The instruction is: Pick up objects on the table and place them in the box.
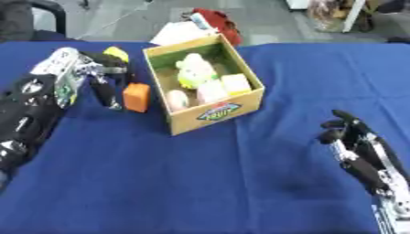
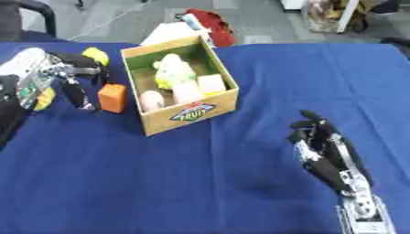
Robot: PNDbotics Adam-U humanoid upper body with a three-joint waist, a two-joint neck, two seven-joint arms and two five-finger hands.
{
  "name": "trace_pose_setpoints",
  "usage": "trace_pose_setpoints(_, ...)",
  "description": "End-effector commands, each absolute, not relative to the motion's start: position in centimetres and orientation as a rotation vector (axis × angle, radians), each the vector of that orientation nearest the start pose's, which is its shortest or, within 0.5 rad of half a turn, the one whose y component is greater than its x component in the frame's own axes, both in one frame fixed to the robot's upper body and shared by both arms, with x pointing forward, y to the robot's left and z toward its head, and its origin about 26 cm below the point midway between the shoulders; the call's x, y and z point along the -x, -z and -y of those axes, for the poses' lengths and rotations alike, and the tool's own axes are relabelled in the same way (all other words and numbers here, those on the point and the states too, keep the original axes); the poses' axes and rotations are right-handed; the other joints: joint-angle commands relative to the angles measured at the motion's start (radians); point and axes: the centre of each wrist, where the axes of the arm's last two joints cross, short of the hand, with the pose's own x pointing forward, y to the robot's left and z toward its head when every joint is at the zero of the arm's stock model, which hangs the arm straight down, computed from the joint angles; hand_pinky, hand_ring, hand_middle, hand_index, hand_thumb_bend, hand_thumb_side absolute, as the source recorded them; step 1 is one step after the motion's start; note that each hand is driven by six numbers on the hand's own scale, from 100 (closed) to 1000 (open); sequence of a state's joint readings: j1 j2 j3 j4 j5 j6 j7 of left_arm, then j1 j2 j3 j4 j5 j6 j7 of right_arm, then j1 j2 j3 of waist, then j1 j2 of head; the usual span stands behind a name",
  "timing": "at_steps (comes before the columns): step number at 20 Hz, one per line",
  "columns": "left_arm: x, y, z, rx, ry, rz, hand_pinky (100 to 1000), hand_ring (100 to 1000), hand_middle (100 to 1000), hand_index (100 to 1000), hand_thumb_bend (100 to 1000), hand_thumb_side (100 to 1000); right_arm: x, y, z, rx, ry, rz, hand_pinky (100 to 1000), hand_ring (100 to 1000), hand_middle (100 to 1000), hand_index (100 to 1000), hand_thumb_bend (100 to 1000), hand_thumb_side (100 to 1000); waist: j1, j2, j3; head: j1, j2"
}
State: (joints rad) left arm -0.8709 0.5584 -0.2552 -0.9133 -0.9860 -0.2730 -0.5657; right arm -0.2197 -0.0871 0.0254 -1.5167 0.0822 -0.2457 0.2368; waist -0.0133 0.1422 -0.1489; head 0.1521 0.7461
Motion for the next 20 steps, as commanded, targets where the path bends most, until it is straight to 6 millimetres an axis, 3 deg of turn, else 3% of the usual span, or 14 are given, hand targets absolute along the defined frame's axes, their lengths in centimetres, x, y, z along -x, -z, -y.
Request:
trace_pose_setpoints(1, -46.6, -18.1, -32.3, -0.943, 1.749, 1.088, 649, 511, 505, 682, 337, 192, -33.4, -4.3, 23.3, -0.098, -0.464, 1.952, 654, 626, 672, 901, 100, 382, 0.002, -0.002, -0.001, 0.002, -0.007)
trace_pose_setpoints(3, -46.6, -18.3, -32.2, -0.98, 1.729, 1.133, 632, 489, 481, 660, 334, 191, -33.4, -4.3, 23.3, -0.099, -0.466, 1.952, 654, 626, 672, 901, 100, 382, 0.003, -0.002, 0.0, 0.002, -0.008)
trace_pose_setpoints(5, -46.6, -18.2, -32.2, -0.993, 1.721, 1.148, 654, 518, 512, 695, 354, 198, -33.4, -4.4, 23.3, -0.1, -0.467, 1.952, 655, 626, 672, 901, 100, 383, 0.003, -0.002, 0.0, 0.003, -0.009)
trace_pose_setpoints(9, -46.7, -17.4, -32.3, -0.929, 1.751, 1.074, 749, 681, 704, 840, 439, 217, -33.4, -4.3, 23.3, -0.101, -0.467, 1.951, 655, 626, 672, 902, 100, 383, 0.004, -0.003, -0.001, 0.003, -0.009)
trace_pose_setpoints(12, -46.8, -17.1, -32.4, -0.845, 1.79, 0.982, 781, 729, 763, 881, 466, 315, -33.4, -4.3, 23.3, -0.101, -0.467, 1.951, 655, 626, 672, 902, 100, 382, 0.004, -0.003, -0.002, 0.004, -0.008)
trace_pose_setpoints(15, -46.8, -17.2, -32.2, -0.811, 1.802, 0.95, 773, 721, 755, 875, 457, 292, -33.4, -4.3, 23.3, -0.101, -0.467, 1.951, 655, 626, 671, 902, 100, 383, 0.004, -0.002, -0.003, 0.004, -0.008)
trace_pose_setpoints(17, -46.8, -17.2, -32.1, -0.807, 1.802, 0.952, 739, 663, 688, 826, 414, 220, -33.4, -4.3, 23.3, -0.101, -0.466, 1.95, 655, 626, 671, 902, 100, 383, 0.004, -0.002, -0.004, 0.004, -0.008)
trace_pose_setpoints(20, -46.8, -18.0, -31.9, -0.853, 1.779, 1.009, 685, 561, 565, 736, 312, 207, -33.4, -4.3, 23.3, -0.101, -0.466, 1.95, 655, 626, 671, 902, 100, 383, 0.004, -0.002, -0.005, 0.004, -0.008)
